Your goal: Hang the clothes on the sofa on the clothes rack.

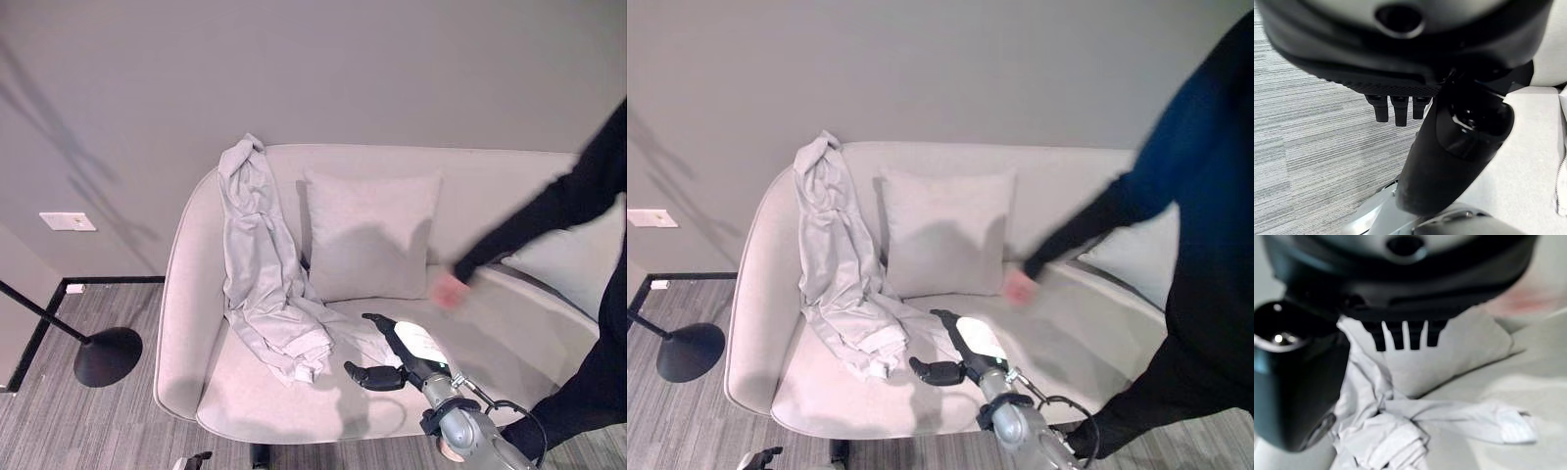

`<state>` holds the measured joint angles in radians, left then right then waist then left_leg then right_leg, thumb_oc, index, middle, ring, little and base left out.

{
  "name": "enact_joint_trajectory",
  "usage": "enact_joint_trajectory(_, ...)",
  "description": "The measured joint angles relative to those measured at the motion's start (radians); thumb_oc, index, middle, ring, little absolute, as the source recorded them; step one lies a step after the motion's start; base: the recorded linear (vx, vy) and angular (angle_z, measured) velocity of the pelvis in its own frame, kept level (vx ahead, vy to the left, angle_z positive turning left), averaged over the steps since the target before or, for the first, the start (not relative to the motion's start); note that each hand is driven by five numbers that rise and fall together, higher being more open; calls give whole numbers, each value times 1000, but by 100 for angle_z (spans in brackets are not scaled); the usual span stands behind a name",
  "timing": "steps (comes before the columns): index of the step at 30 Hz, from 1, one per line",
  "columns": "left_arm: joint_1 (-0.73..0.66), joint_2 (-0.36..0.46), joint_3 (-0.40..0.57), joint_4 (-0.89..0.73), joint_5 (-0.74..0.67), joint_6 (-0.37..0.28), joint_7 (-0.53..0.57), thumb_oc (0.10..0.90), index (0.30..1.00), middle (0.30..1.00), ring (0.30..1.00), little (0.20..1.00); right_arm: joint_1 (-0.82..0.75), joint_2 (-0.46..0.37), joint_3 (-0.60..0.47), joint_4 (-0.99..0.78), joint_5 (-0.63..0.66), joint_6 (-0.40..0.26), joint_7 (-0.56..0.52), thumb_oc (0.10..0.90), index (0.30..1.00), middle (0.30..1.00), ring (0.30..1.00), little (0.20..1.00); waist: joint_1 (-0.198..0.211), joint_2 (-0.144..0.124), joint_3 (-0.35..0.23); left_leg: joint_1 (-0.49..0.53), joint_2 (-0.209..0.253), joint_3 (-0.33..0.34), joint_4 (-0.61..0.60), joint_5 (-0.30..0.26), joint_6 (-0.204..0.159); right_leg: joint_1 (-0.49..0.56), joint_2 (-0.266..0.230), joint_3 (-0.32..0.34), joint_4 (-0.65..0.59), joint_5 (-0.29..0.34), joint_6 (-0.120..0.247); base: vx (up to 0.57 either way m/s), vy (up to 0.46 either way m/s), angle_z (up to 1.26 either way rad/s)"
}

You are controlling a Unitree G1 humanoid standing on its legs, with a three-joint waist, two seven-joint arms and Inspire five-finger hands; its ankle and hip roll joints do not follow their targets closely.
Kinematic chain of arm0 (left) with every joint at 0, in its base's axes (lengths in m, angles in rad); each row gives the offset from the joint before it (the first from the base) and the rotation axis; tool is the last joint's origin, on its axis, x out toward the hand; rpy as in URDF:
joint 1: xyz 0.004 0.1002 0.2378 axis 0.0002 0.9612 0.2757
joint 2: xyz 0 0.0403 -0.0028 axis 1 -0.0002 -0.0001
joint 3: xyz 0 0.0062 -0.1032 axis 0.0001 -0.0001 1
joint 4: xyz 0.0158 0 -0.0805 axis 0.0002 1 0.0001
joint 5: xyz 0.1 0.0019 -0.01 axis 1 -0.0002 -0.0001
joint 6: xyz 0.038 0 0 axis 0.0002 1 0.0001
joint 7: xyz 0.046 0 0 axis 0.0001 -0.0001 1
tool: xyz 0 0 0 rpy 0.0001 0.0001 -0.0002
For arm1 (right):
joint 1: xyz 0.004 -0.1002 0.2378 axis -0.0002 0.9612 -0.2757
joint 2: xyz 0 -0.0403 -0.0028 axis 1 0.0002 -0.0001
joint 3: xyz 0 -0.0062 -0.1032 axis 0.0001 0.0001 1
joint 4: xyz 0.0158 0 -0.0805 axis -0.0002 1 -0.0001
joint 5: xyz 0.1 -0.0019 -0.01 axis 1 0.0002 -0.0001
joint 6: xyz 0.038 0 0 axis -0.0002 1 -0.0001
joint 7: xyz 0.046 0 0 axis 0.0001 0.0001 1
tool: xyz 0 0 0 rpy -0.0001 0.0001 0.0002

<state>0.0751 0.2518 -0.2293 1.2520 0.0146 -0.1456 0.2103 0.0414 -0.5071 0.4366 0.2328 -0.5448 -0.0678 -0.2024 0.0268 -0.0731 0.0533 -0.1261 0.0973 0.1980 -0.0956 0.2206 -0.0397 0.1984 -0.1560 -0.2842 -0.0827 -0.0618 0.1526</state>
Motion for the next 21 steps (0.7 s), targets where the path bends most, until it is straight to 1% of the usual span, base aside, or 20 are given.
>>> enact_joint_trajectory(1,1,0,-3,-5,0,0,0,800,900,900,900,900,-9,-1,0,26,-1,0,-2,800,900,900,900,900,12,2,1,-2,2,-2,-1,0,-5,2,5,-1,-3,-2,-2,38,21,7)
enact_joint_trajectory(3,-1,0,-3,-6,0,-1,0,800,900,900,900,900,-42,-1,12,104,-2,1,-3,800,900,900,900,900,10,6,2,-7,9,-14,-1,1,-11,4,19,-11,-9,0,-6,22,14,14)
enact_joint_trajectory(4,0,-1,-3,-8,0,-3,0,800,900,900,900,900,-49,-3,13,137,-3,11,-4,800,900,900,900,900,19,12,1,-16,11,-21,-2,1,-12,3,29,-17,-9,-2,-13,23,13,22)
enact_joint_trajectory(7,3,-4,-4,-8,-1,-6,0,800,900,900,900,900,-110,-4,29,214,-1,20,-12,800,900,900,900,900,21,23,9,-29,16,-33,-1,1,-12,-1,41,-30,-9,-1,-20,24,19,16)
enact_joint_trajectory(9,-3,-3,-10,-10,-3,-10,-1,800,900,900,900,900,-223,11,73,324,11,25,-35,800,900,900,900,900,49,23,19,-44,16,-45,1,5,-15,-8,46,-43,-9,0,-22,7,32,14)
enact_joint_trajectory(12,-9,-2,-23,-42,-5,-16,-1,800,900,900,900,900,-337,47,84,446,39,32,-66,800,900,900,900,900,95,25,42,-65,13,-58,2,20,-18,-19,47,-59,-9,0,-22,-31,22,17)
enact_joint_trajectory(13,-16,-3,-28,-47,-5,-21,-2,800,900,900,900,900,-375,55,89,485,53,33,-81,800,900,900,900,900,102,25,53,-76,7,-74,4,20,-18,-22,48,-70,-9,0,-22,-105,38,35)
enact_joint_trajectory(14,-17,-2,-34,-47,-5,-24,-1,800,900,900,900,900,-399,62,90,503,58,33,-88,800,900,900,900,900,118,26,59,-91,3,-83,4,26,-15,-30,48,-78,-9,0,-21,-91,30,32)
enact_joint_trajectory(15,-16,0,-47,-61,-13,-26,1,800,900,900,900,900,-437,73,106,541,67,30,-109,800,900,900,900,900,135,30,68,-105,0,-97,4,50,-8,-41,49,-88,-4,0,-21,-99,36,33)
enact_joint_trajectory(16,-22,5,-68,-85,-13,-27,0,800,900,900,900,900,-511,95,108,604,84,34,-129,800,900,900,900,900,128,37,93,-130,4,-110,4,55,-4,-59,56,-100,-2,-1,-21,-53,31,36)
enact_joint_trajectory(18,-51,4,-87,-84,-13,-29,0,800,900,900,900,900,-563,97,105,629,106,38,-143,800,900,900,900,900,156,46,121,-172,-2,-138,5,59,-4,-78,63,-125,-5,0,-21,-75,55,39)
enact_joint_trajectory(20,-57,4,-94,-85,-15,-31,2,800,900,900,900,900,-595,121,107,646,128,36,-165,800,900,900,900,900,181,41,148,-184,-11,-148,5,65,-8,-89,59,-131,-6,0,-21,-59,51,20)
enact_joint_trajectory(21,-59,6,-107,-86,-15,-31,2,800,900,900,900,900,-619,136,109,671,135,33,-174,800,900,900,900,900,183,41,159,-192,-16,-153,5,66,-9,-91,58,-139,-7,0,-21,-68,66,24)
